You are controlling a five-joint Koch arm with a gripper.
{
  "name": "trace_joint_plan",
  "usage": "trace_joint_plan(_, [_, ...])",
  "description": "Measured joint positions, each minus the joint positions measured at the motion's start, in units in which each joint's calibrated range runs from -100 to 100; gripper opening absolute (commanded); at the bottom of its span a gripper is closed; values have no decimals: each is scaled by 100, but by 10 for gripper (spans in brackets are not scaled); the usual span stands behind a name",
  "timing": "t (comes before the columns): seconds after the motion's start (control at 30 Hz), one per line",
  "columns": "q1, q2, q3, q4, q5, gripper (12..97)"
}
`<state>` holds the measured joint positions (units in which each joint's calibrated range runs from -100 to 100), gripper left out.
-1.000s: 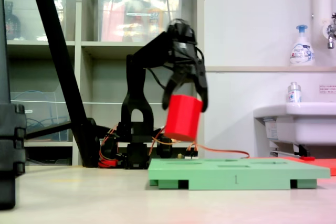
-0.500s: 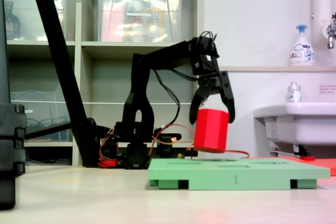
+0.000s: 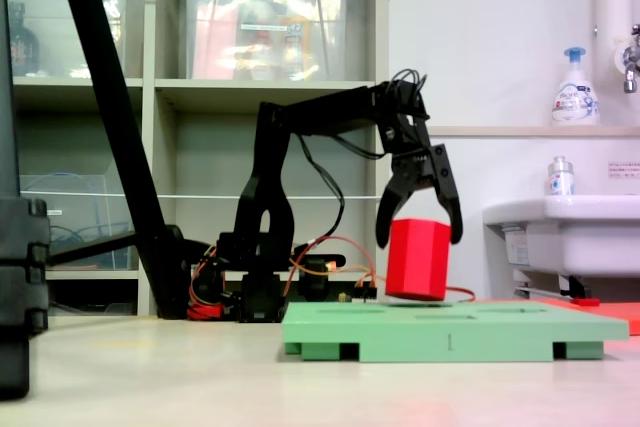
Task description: Put the octagonal pillar block into the corresponding hole
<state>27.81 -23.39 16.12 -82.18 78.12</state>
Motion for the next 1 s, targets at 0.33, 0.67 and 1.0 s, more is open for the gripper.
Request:
trace_joint_plan(0.33, [34, 287, -10, 59, 0, 456])
trace_joint_plan(0.67, [54, 561, 0, 206, 0, 457])
trace_joint_plan(1.0, [63, 807, 0, 235, 0, 458])
